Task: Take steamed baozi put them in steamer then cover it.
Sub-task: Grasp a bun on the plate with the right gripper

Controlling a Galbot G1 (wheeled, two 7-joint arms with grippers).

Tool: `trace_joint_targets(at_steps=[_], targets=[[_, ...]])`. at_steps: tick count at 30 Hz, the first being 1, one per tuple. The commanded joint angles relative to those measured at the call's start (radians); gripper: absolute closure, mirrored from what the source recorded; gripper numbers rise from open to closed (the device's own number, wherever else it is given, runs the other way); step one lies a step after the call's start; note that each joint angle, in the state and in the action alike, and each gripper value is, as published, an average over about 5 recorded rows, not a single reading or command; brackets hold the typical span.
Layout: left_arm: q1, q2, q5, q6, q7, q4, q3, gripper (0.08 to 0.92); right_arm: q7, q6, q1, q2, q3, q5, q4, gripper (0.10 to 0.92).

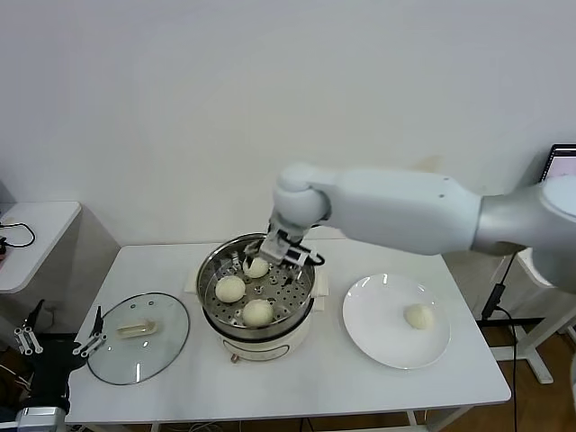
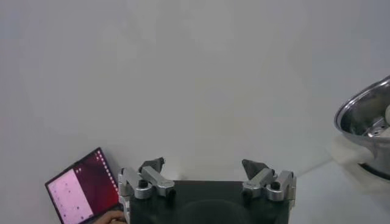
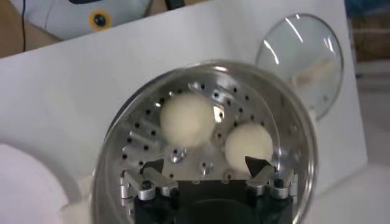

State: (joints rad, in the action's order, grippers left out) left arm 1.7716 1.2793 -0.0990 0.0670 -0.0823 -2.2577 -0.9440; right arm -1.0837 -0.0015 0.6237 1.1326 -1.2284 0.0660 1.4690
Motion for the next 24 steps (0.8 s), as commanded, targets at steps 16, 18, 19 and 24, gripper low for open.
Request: trace_joint_targets(at_steps=[16, 18, 19, 24], targets=[[-0.027, -0.031, -0.029, 0.015, 0.009, 0.006, 0.058, 0.177, 0.009, -0.303, -0.585, -0.724, 0.426, -0.188, 0.129, 0.203], [-0.025, -0.031, -0.036, 0.016, 0.010, 0.006, 0.064, 0.177, 0.012, -0.302, -0.644, -0.721, 0.453, -0.212, 0.116, 0.203], [-0.024, -0.031, -0.039, 0.016, 0.011, 0.006, 0.067, 0.177, 0.014, -0.303, -0.663, -0.716, 0.460, -0.223, 0.106, 0.202], [-0.017, -0.029, -0.048, 0.019, 0.012, 0.001, 0.072, 0.177, 0.025, -0.311, -0.715, -0.674, 0.479, -0.270, 0.038, 0.203]])
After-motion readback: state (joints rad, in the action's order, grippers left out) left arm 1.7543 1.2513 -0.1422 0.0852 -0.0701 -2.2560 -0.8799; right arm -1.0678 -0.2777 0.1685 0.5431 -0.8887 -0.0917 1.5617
